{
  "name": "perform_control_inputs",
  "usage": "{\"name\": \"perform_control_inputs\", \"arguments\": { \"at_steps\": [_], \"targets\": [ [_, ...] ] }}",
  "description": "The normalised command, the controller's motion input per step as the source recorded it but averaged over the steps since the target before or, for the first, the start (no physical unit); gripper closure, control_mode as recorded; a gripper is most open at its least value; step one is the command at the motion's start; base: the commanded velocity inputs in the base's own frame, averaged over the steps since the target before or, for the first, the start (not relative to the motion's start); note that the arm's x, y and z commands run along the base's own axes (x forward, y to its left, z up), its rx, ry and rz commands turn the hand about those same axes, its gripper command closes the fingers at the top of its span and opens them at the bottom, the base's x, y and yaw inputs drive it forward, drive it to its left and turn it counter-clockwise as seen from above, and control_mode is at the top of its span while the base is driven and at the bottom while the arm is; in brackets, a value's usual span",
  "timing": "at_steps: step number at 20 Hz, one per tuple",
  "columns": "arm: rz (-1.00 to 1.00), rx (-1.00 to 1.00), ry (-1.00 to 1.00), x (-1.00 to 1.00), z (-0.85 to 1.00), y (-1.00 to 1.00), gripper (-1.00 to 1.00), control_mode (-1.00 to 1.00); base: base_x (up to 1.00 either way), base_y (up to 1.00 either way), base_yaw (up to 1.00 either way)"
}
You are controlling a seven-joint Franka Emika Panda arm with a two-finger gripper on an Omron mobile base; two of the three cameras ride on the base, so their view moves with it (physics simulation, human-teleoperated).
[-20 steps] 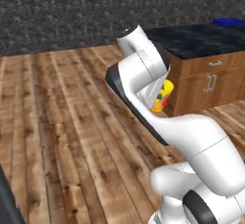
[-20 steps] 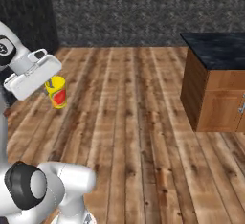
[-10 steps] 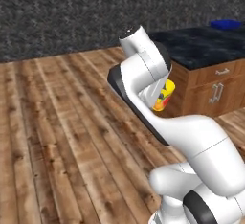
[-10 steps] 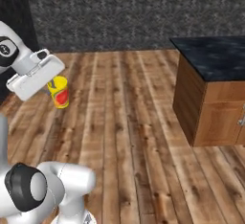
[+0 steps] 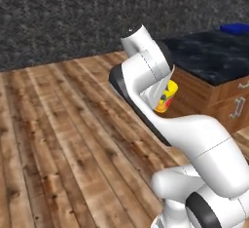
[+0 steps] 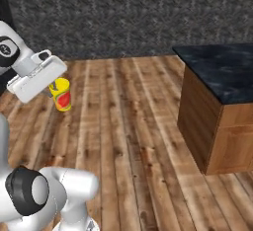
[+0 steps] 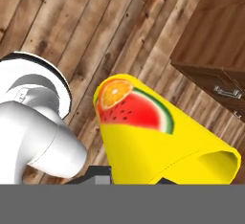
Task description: There is a tray on the dining counter. Grab the cup, mug, and pitcher and place them on the tray. The pitcher may be placed next to the tray if it cannot fit the tray.
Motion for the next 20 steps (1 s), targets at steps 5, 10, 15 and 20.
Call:
{"name": "perform_control_inputs", "arguments": {
  "at_steps": [5, 10, 15, 20],
  "targets": [
    [0.0, 0.0, 0.0, 0.0, 0.0, 0.0, 1.0, 1.0, 1.0, 0.49, -0.16],
    [0.0, 0.0, 0.0, 0.0, 0.0, 0.0, 1.0, 1.0, 1.0, 0.48, -0.17],
    [0.0, 0.0, 0.0, 0.0, 0.0, 0.0, 1.0, 1.0, 1.0, 0.51, -0.2],
    [0.0, 0.0, 0.0, 0.0, 0.0, 0.0, 1.0, 1.0, 1.0, 0.54, -0.23]
  ]
}}
